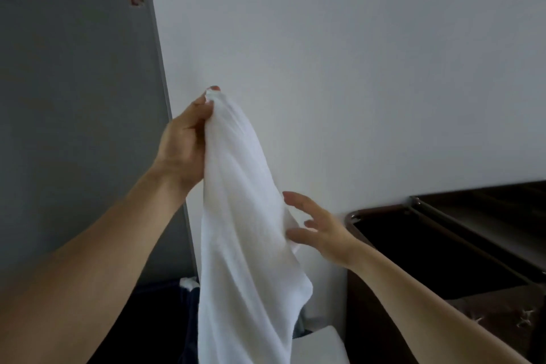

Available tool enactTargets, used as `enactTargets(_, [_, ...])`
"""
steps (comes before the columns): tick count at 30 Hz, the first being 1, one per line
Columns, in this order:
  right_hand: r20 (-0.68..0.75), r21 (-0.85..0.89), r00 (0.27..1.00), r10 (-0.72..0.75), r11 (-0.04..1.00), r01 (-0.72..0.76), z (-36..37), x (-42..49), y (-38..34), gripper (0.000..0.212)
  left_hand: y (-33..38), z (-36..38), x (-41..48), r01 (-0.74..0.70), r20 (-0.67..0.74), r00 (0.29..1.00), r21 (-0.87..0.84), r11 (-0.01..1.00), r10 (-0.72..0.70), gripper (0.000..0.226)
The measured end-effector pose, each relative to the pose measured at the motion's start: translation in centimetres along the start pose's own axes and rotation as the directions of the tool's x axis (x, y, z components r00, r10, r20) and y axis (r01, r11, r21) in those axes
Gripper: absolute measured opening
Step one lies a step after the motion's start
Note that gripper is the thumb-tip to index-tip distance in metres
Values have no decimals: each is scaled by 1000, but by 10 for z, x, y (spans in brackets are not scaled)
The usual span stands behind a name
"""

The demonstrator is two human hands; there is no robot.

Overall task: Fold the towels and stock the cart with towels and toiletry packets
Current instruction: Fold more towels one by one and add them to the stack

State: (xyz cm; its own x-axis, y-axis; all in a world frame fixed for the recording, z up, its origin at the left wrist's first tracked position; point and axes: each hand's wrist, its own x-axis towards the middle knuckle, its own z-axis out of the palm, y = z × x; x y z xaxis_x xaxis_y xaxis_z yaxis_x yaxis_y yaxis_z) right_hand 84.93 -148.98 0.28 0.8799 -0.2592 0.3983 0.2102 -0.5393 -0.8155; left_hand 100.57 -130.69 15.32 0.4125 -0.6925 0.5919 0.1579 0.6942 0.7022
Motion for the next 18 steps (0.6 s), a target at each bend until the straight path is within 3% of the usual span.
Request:
enactTargets(3, [44, 73, 997, -66, 995, 63, 6, 4, -14, 67, 11, 16, 18, -19, -24, 1000, -22, 1000, 18, 13])
enactTargets(6, [-71, 112, 996, -60, 991, 68, 0, -4, -11, 68, 16, 15, 26, -25, -83, 996, 49, 998, 29, 12])
enactTargets(10, [-144, -81, 981, -127, 990, 116, 0, -29, 7, 68, 6, 5, 23, -22, -197, 979, 127, 992, 47, 13])
enactTargets(14, [-89, -155, 996, -13, 988, -1, 4, -47, 28, 36, -7, 4, 20, -8, -210, 977, 150, 989, 40, 14])
enactTargets(18, [20, -186, 995, 93, 979, -88, 1, -56, 39, 34, -8, -1, 23, 18, -106, 994, 139, 990, -4, 12])
